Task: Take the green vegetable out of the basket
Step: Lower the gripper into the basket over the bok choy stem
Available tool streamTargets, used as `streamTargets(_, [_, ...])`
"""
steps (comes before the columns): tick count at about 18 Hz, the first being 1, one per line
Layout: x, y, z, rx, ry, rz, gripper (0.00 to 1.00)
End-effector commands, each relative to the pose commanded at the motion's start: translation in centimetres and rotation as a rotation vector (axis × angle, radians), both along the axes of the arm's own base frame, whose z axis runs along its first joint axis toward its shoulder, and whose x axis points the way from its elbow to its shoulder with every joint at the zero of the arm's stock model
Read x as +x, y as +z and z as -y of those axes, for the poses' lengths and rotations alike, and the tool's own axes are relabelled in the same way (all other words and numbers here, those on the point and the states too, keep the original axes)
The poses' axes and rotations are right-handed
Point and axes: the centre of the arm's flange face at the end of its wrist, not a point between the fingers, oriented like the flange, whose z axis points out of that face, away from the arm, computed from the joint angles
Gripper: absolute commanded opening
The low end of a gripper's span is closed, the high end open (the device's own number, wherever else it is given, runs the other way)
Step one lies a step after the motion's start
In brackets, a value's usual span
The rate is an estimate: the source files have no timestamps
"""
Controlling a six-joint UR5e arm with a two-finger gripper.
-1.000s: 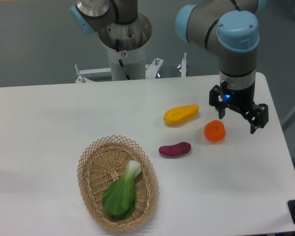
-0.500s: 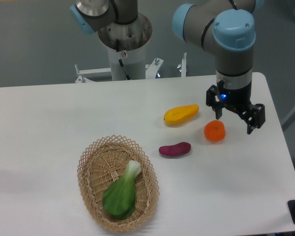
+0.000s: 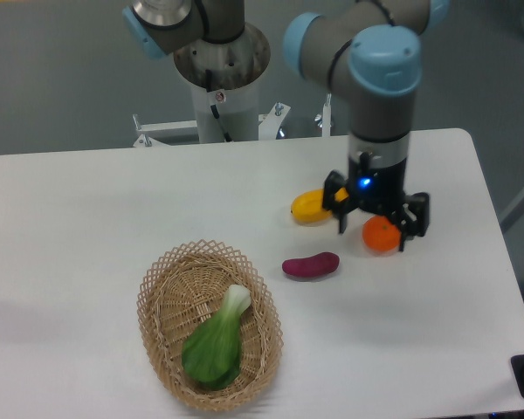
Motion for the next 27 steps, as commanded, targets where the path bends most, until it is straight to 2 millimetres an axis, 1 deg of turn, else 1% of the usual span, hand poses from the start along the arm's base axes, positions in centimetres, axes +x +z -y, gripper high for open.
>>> streamTargets(2, [1.6,-1.8,-1.8,-0.010,0.011,0.031,1.00])
streamTargets(4, [2.8,-3.0,-2.6,-0.019,0.008,0.056,1.00])
streamTargets(5, [3.8,-3.7,-3.6,-0.024,-0.014,0.065,1.00])
streamTargets(6, [4.6,-4.1,-4.2,-0.030,-0.032,0.069,1.00])
streamTargets(8, [5.3,-5.2,-4.0,-0.043,-0.051,0.083,1.00])
streamTargets(9, [6.1,-6.0,-4.2,-0.053,-0.062,0.095,1.00])
streamTargets(10, [7.1,-7.2,-4.3,-0.072,-0.076,0.109,1.00])
streamTargets(11, [8.0,-8.7,-4.8,-0.093,-0.092,0.125,1.00])
streamTargets(14, [10.0,-10.5,-6.3,-0.119,-0.133,0.143,1.00])
streamTargets(15, [10.5,-11.0,-6.5,-0.126,-0.141,0.150,1.00])
streamTargets(16, [10.7,-11.4,-6.7,-0.132,-0.144,0.155,1.00])
streamTargets(20, [12.3,-14.2,-7.9,-0.181,-0.171,0.168,1.00])
streamTargets(22, [12.5,-15.6,-7.9,-0.209,-0.172,0.173,1.00])
streamTargets(24, [12.6,-16.2,-7.8,-0.218,-0.171,0.179,1.00])
streamTargets(27, [12.4,-16.9,-8.1,-0.214,-0.171,0.175,1.00])
